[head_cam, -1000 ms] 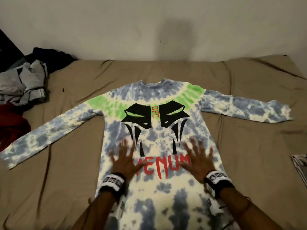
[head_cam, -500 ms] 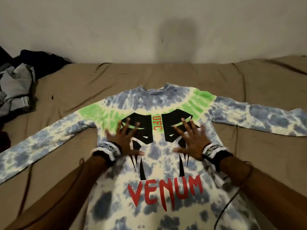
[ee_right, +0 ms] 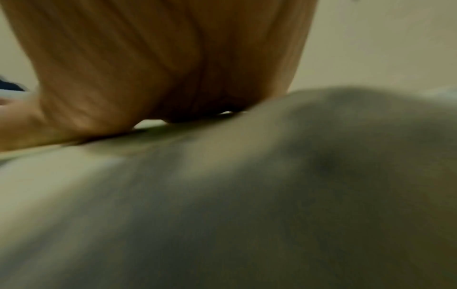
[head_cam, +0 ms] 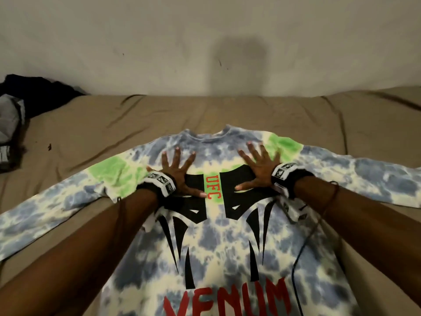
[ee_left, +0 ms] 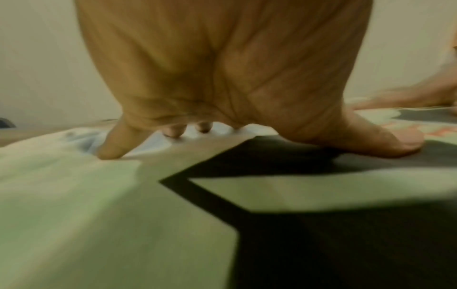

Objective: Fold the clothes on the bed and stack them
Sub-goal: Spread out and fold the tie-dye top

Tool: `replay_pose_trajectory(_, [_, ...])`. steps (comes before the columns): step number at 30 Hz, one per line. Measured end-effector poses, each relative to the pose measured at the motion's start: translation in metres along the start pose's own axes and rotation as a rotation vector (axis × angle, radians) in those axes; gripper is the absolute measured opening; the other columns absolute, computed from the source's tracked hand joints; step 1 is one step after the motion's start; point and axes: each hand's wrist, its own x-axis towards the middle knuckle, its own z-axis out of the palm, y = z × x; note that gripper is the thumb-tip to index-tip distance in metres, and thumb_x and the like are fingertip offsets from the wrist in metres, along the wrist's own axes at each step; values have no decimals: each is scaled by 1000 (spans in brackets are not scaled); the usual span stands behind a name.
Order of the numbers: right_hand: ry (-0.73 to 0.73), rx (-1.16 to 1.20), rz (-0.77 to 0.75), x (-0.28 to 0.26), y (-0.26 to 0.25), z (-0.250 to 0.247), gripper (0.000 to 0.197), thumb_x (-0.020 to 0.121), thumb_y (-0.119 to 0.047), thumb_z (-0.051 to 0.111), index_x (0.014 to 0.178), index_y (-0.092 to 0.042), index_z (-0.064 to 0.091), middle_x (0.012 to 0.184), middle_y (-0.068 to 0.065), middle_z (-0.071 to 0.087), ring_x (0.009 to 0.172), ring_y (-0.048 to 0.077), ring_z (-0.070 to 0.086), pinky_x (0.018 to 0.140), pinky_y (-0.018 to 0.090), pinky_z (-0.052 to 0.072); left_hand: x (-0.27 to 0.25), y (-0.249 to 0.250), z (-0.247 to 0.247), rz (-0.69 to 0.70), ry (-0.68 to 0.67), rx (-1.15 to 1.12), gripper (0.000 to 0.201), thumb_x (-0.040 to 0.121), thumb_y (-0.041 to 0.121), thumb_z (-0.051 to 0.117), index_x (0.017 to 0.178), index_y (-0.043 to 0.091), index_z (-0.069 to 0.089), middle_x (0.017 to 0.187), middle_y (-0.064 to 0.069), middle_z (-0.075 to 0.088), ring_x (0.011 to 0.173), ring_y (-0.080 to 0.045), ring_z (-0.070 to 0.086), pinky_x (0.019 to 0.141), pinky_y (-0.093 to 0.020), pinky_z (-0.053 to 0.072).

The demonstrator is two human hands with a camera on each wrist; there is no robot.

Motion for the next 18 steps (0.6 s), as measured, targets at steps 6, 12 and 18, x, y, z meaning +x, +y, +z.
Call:
replay_pose_trajectory(6, [-54, 18, 162, 16, 43, -15, 149, 37, -110, 37, 151, -41, -29, 156, -16, -41, 149, 30, -31, 108, 80, -6, 33, -40, -22, -117, 36, -46, 164, 26, 109, 51, 154, 42, -26, 162, -2, -36, 149, -41, -28, 122, -64, -2])
replay_pose_trajectory(12, [53, -16, 184, -32, 8, -17, 121, 73, -95, 33, 160, -23, -12, 167, 7, -19, 154, 35, -14, 119, 68, -3, -33, -6, -7, -154, -34, 30, 154, 46, 105, 50, 160, 26, -17, 165, -14, -27, 152, -41, -22, 115, -77, 0])
replay_pose_trajectory(18, [75, 117, 68, -232, -63, 124, 110, 74, -95, 1, 158, -26, -18, 162, 8, -31, 151, 31, -26, 120, 59, -5, -252, 27, 133, -51, -80, -15, 144, 50, 105, 39, 149, 34, -38, 158, -17, -40, 146, -38, -35, 114, -75, 8])
